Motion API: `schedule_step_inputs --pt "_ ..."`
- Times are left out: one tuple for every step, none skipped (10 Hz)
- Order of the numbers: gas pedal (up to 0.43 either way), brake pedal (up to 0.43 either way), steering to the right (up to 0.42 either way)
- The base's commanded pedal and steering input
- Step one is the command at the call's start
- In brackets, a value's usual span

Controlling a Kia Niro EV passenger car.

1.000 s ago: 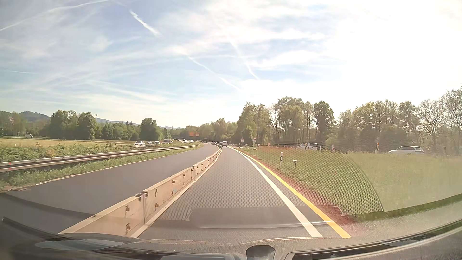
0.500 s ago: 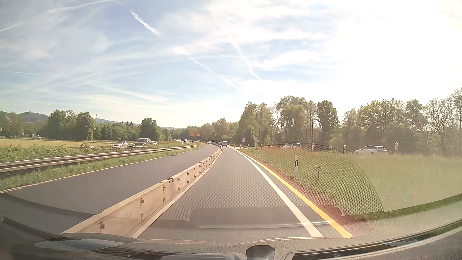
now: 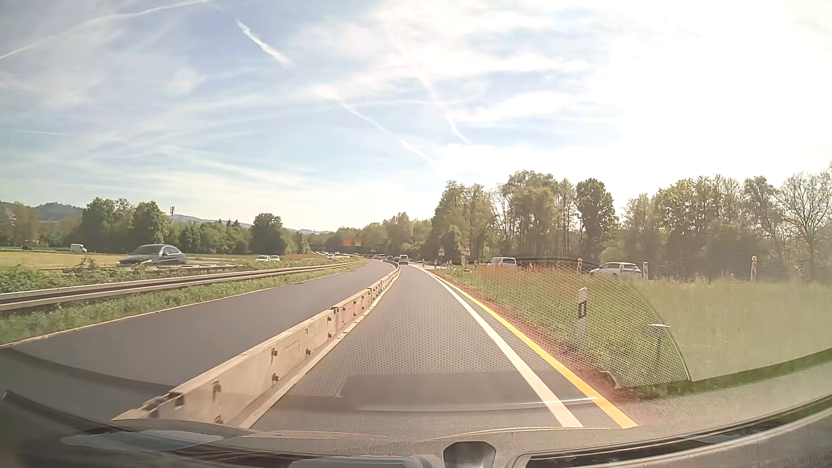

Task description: Follow the waypoints while adhering to traffic rules and regulations

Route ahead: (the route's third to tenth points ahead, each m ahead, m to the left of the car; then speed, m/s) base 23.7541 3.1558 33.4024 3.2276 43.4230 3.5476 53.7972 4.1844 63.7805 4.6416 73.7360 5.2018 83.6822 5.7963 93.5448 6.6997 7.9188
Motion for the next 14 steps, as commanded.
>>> schedule_step_inputs --pt "0.059 0.000 0.000" --pt "0.059 0.000 0.000" --pt "0.059 0.000 0.000" --pt "0.059 0.000 0.000" --pt "0.059 0.000 0.000" --pt "0.059 0.000 0.000" --pt "0.059 0.000 0.000" --pt "0.059 0.000 0.000" --pt "0.059 0.000 0.000" --pt "0.059 0.000 0.000" --pt "0.059 0.000 0.000" --pt "0.047 0.000 0.000" --pt "0.047 0.000 0.000" --pt "0.047 0.000 0.000"
